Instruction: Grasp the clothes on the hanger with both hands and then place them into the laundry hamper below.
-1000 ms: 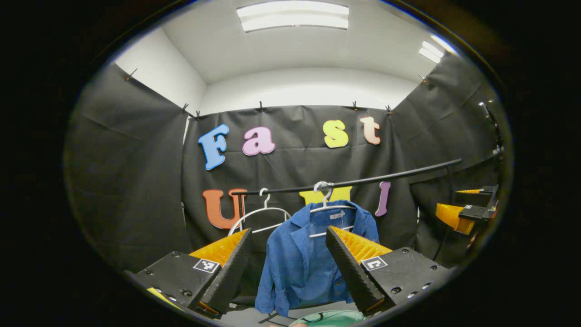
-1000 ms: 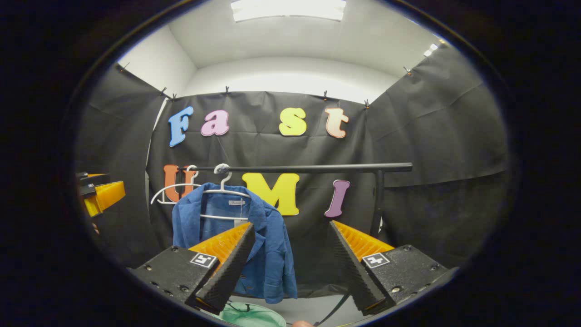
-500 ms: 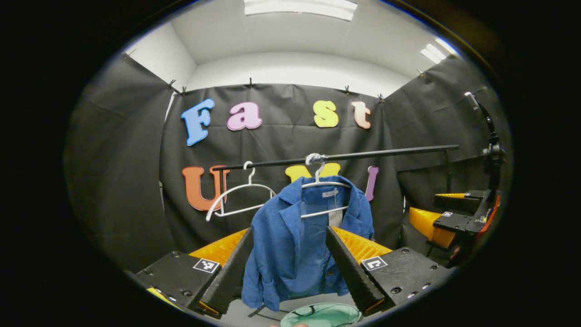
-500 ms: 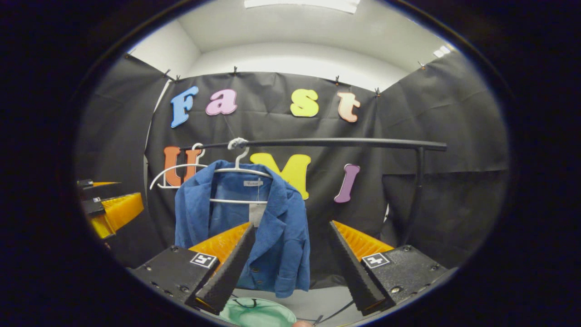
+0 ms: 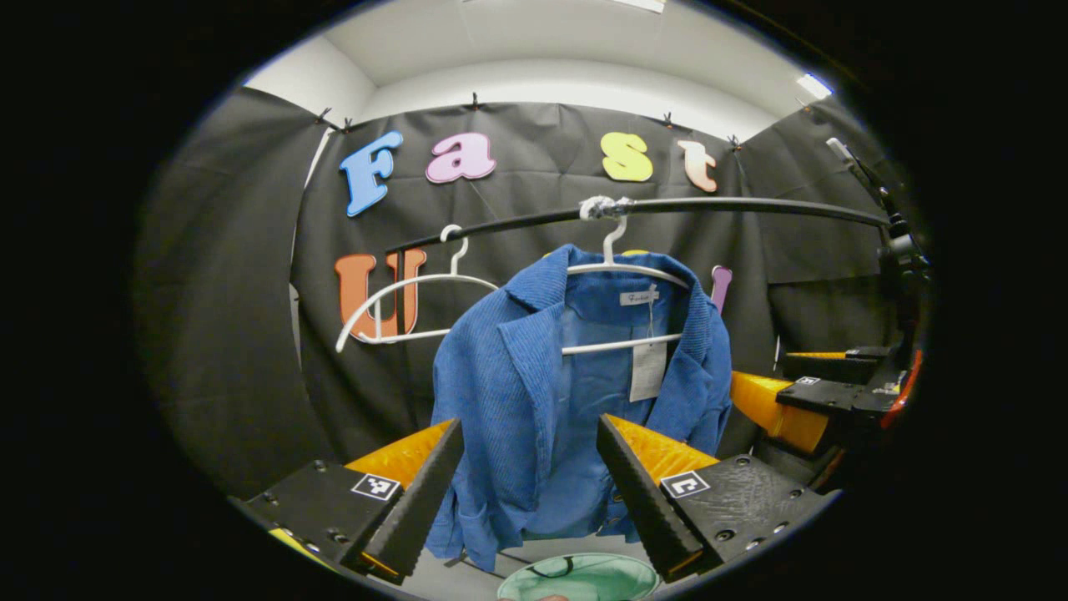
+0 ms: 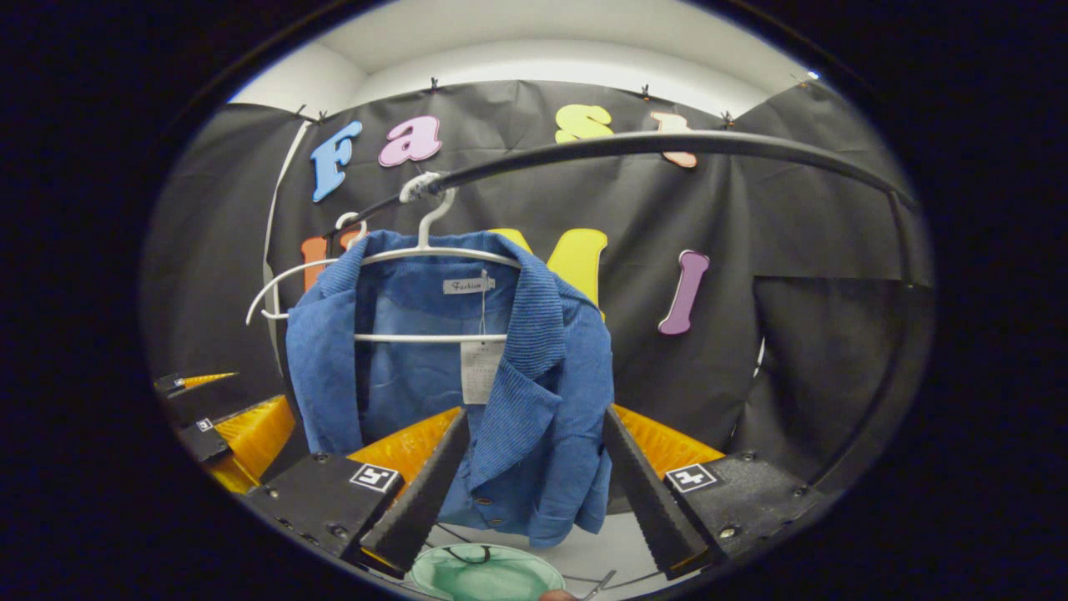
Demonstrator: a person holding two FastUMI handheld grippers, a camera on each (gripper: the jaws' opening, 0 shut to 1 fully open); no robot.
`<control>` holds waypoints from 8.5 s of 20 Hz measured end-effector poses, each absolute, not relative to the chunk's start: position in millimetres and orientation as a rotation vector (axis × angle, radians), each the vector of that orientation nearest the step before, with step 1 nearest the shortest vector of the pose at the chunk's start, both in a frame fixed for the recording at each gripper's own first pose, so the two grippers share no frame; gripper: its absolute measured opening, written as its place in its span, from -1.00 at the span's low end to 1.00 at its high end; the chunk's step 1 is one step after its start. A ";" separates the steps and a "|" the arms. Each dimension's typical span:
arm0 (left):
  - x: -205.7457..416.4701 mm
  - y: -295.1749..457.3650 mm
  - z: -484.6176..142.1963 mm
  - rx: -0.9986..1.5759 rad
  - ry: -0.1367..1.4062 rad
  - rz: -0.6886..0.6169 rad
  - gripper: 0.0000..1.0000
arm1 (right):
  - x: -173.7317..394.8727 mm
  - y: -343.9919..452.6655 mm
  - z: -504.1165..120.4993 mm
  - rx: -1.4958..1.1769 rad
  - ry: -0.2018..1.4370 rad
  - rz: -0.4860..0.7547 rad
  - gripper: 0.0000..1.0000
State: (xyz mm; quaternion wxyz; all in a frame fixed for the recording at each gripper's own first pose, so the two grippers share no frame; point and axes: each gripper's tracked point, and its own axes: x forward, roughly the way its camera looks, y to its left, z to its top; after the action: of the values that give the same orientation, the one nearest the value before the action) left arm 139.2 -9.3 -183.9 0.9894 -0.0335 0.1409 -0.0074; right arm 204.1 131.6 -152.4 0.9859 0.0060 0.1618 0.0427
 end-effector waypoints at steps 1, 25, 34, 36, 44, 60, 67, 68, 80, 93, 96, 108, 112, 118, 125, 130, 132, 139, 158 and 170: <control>146.8 -9.7 -190.5 -0.067 0.298 0.000 0.95 | 216.0 133.4 -158.4 0.020 0.337 0.100 1.00; 224.2 11.1 -263.6 -0.160 0.453 0.244 -0.02 | 323.3 119.6 -221.2 0.191 0.460 0.084 0.46; 216.4 24.2 -213.0 -0.239 0.313 0.174 -0.77 | 314.8 85.4 -203.0 0.397 0.395 0.088 -0.66; 220.9 34.8 -210.3 -0.235 0.305 0.180 -0.75 | 313.1 74.6 -193.1 0.440 0.383 0.086 -0.72; 208.7 41.4 -179.7 -0.239 0.291 0.130 -0.87 | 302.2 37.0 -158.5 0.456 0.283 0.014 -0.79; 223.7 78.4 -157.3 -0.334 0.295 0.135 -0.87 | 332.9 48.3 -168.1 0.764 0.395 0.152 -0.80; 244.5 107.8 -143.8 -0.357 0.279 0.159 -0.87 | 363.8 37.7 -150.2 0.928 0.372 0.243 -0.80; 247.4 108.6 -142.1 -0.354 0.278 0.153 -0.98 | 366.9 36.4 -146.5 0.959 0.370 0.260 -0.80; 282.1 117.1 -161.4 -0.446 0.403 -0.021 -0.99 | 422.6 28.4 -160.1 1.061 0.443 0.327 -0.82; 243.1 125.4 -241.4 -0.527 0.524 -0.038 -0.98 | 398.9 52.8 -248.7 1.007 0.655 0.302 -0.80; 220.7 128.2 -251.6 -0.530 0.546 -0.023 -0.98 | 383.4 57.4 -263.7 1.004 0.696 0.290 -0.81; 160.1 88.6 -251.6 -0.421 0.603 -0.083 -0.98 | 297.0 110.2 -294.5 0.925 0.837 0.315 -0.81; 144.1 64.7 -226.1 -0.353 0.574 -0.171 -0.98 | 254.8 126.8 -286.4 0.882 0.837 0.329 -0.81; 121.2 17.0 -183.8 -0.243 0.505 -0.310 -0.98 | 198.0 143.0 -261.5 0.851 0.809 0.335 -0.82; 99.8 -35.8 -147.6 -0.254 0.450 -0.477 -0.88 | 133.8 147.2 -215.6 0.818 0.733 0.309 -0.81; 86.7 -76.7 -121.5 -0.280 0.413 -0.589 -0.98 | 113.9 148.1 -184.3 0.805 0.687 0.304 -0.82; 85.4 -93.7 -114.0 -0.302 0.401 -0.625 -0.98 | 108.2 148.5 -176.7 0.799 0.671 0.300 -0.82; 91.1 -102.7 -111.7 -0.306 0.413 -0.606 -0.87 | 117.1 162.5 -178.2 0.784 0.699 0.359 -0.82; 101.2 -88.0 -296.3 -0.320 0.786 -0.349 -0.98 | 146.4 180.2 -379.2 0.811 1.084 0.314 -0.85; 71.4 -91.8 -379.4 -0.269 1.107 -0.285 -0.96 | 137.7 168.8 -477.4 0.520 1.346 0.161 -0.23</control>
State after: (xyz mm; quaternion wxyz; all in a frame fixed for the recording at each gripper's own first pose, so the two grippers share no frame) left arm 71.4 -91.8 -379.4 0.8327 -0.1270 0.5220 -0.1343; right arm 137.7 168.8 -477.4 0.7478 0.2377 0.6156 0.0737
